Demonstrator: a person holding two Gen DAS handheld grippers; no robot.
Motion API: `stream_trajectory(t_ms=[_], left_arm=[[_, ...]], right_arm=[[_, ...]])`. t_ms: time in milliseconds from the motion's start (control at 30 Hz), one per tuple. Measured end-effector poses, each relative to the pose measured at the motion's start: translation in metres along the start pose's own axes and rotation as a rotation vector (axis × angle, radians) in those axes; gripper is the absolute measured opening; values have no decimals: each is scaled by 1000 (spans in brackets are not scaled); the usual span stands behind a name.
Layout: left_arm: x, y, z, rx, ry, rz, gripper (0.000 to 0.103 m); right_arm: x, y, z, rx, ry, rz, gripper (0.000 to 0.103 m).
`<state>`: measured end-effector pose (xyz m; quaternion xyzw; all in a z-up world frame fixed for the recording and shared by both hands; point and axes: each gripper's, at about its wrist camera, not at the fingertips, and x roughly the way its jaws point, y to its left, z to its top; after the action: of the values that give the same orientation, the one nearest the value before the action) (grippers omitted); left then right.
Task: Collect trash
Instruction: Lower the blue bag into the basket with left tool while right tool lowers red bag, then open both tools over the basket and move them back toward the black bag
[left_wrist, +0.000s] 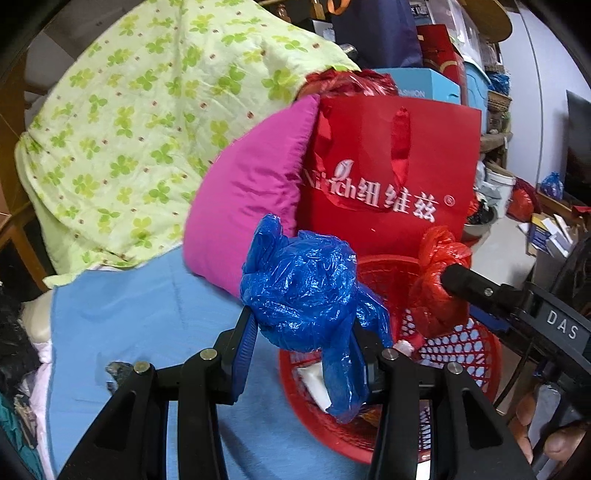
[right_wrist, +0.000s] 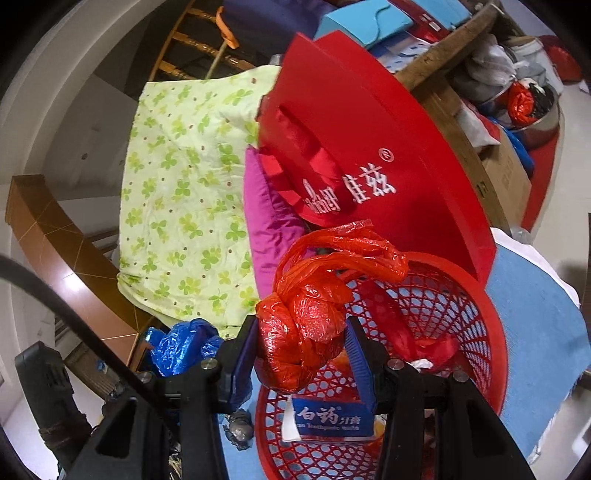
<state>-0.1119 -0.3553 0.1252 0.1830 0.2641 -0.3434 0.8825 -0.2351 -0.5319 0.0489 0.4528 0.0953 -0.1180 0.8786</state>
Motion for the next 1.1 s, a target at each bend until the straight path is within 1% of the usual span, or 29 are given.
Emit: stream_trajectory(t_ms=[167,233,267,333,400,467,533,633,700,800,900,1000,1100], left_arm=[[15,-5,-3,-7,40,-75,48],[20,-7,-5,-8,54,-90,49],[21,-7,-6,-8,58,-93,50],[23,-7,-8,-12,64,-93,57],[24,-4,-10,-24,64,-94,61],[23,-1,-11,-37,61,-105,63],[21,2,-12,-39,57,-100,64],[16,9,-14,-47,45,-94,64],[14,16,-17,-56,42,-85,65],[11,31,-24,-69,38,-53,65],[4,50,-35,-86,34,-7,66],[-3,74,-49,-113,36,41,66],[-8,99,-65,-137,46,98,67]], right_arm=[[7,-6,0,23,32,-43,52],[9,-8,0,31,52,-64,52],[10,-9,0,33,58,-74,52],[12,-11,0,39,70,-90,55],[14,-12,0,47,78,-95,58],[16,-11,-1,41,92,-97,61],[18,-9,-3,33,99,-102,61],[12,-1,-5,2,49,-108,61],[7,5,-5,-26,17,-104,61],[0,18,-7,-74,-36,-89,61],[-5,37,-13,-139,-84,-70,61],[-7,62,-23,-230,-125,-50,61],[-6,87,-38,-327,-147,-24,61]])
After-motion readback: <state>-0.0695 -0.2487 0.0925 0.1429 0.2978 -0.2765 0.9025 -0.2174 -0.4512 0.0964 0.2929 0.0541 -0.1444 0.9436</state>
